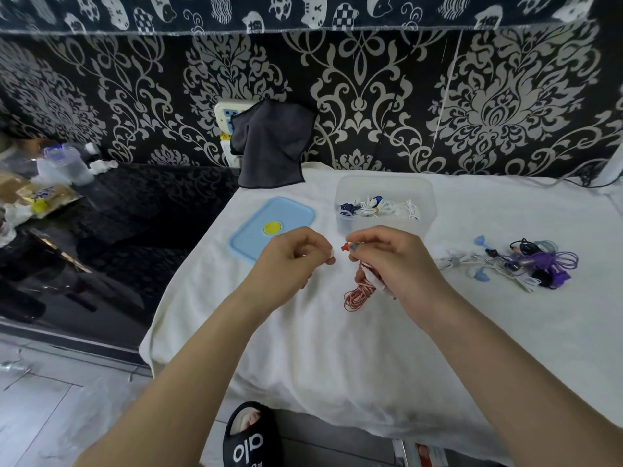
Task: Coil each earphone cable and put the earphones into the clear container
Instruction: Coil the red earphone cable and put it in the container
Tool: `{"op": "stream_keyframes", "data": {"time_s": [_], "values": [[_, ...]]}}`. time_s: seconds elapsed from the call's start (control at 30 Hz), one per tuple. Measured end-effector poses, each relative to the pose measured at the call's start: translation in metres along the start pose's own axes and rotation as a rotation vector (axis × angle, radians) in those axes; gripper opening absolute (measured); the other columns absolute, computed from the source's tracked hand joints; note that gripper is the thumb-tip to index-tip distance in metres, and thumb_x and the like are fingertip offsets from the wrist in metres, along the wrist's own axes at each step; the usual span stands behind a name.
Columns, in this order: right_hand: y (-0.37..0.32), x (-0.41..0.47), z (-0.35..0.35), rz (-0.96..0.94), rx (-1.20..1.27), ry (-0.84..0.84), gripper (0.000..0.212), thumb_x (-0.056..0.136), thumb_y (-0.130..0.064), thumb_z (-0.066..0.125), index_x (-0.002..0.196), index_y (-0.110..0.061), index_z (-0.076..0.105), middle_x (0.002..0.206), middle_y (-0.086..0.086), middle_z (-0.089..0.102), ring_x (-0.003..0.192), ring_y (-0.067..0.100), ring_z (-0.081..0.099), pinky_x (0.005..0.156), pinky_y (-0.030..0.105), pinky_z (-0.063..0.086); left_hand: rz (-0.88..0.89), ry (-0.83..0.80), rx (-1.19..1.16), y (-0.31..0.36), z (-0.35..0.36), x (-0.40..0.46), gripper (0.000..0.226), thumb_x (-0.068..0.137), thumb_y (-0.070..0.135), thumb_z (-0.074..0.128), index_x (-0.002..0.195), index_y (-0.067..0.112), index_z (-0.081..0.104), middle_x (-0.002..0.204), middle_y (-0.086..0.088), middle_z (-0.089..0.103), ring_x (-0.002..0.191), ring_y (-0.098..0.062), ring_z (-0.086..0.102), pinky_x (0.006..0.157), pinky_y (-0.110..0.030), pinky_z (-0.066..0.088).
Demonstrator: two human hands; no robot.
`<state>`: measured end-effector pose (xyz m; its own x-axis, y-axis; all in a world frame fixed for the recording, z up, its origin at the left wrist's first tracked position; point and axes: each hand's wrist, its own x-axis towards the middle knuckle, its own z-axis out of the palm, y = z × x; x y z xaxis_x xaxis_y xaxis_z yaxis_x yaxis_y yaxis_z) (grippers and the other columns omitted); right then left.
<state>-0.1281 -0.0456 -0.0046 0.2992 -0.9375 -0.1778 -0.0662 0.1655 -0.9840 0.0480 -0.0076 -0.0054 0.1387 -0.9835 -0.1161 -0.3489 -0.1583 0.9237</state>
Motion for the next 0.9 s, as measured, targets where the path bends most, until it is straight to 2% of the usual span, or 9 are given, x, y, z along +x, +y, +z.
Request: {"op": "stream_keyframes", "data": {"time_s": [0.1, 0.23, 0.3, 0.4, 0.57, 0.9], "values": [[0.005, 0.000, 0.004, -0.024, -0.002, -0.005, 0.010, 0.093, -0.006, 0.063, 0.098, -0.008, 0.072, 0.053, -0.005, 0.061, 0.064, 0.024, 0.063, 0.039, 0.014, 0.037, -0.008, 0.000, -0.005, -0.001, 0.001, 0.000, 0.012, 0.095, 0.010, 0.061, 0.093, 0.014, 0.072, 0.086, 0.002, 0.078, 0.062, -0.013, 0.048, 0.061, -0.030, 0.045], [0.007, 0.006, 0.009, -0.111, -0.136, 0.007, 0.010, 0.090, -0.012, 0.068, 0.091, -0.019, 0.074, 0.080, 0.004, 0.073, 0.060, 0.018, 0.068, 0.056, 0.026, 0.053, -0.017, 0.013, -0.024, -0.001, -0.003, -0.002, 0.012, 0.097, 0.012, 0.061, 0.094, 0.013, 0.072, 0.086, 0.002, 0.078, 0.061, -0.010, 0.049, 0.061, -0.029, 0.044], [0.008, 0.010, 0.012, -0.146, -0.195, 0.005, 0.010, 0.090, -0.013, 0.068, 0.091, -0.020, 0.074, 0.085, 0.003, 0.073, 0.064, 0.016, 0.070, 0.061, 0.026, 0.054, -0.007, 0.018, -0.022, -0.002, -0.006, -0.003, 0.012, 0.097, 0.011, 0.060, 0.094, 0.013, 0.072, 0.085, 0.003, 0.077, 0.061, -0.010, 0.049, 0.060, -0.027, 0.044], [0.006, 0.015, 0.017, -0.174, -0.226, -0.006, 0.010, 0.090, -0.013, 0.066, 0.091, -0.020, 0.073, 0.084, -0.001, 0.073, 0.060, 0.012, 0.068, 0.057, 0.020, 0.052, -0.008, 0.028, -0.017, -0.002, -0.008, -0.003, 0.014, 0.096, 0.011, 0.059, 0.093, 0.015, 0.072, 0.086, 0.002, 0.077, 0.062, -0.011, 0.049, 0.060, -0.026, 0.045], [0.009, 0.020, 0.020, -0.195, -0.278, -0.010, 0.011, 0.090, -0.014, 0.065, 0.089, -0.022, 0.072, 0.073, -0.011, 0.069, 0.058, 0.014, 0.068, 0.059, 0.025, 0.051, -0.013, 0.026, -0.014, -0.002, -0.010, -0.001, 0.015, 0.097, 0.011, 0.059, 0.094, 0.014, 0.073, 0.087, 0.001, 0.077, 0.063, -0.012, 0.049, 0.059, -0.025, 0.046], [0.009, 0.024, 0.018, -0.209, -0.317, 0.009, 0.010, 0.090, -0.017, 0.066, 0.088, -0.025, 0.071, 0.072, -0.014, 0.066, 0.056, 0.010, 0.067, 0.054, 0.019, 0.046, -0.049, 0.035, -0.059, 0.001, -0.010, 0.004, 0.017, 0.095, 0.008, 0.058, 0.093, 0.013, 0.075, 0.086, -0.004, 0.076, 0.067, -0.015, 0.050, 0.061, -0.027, 0.047]]}}
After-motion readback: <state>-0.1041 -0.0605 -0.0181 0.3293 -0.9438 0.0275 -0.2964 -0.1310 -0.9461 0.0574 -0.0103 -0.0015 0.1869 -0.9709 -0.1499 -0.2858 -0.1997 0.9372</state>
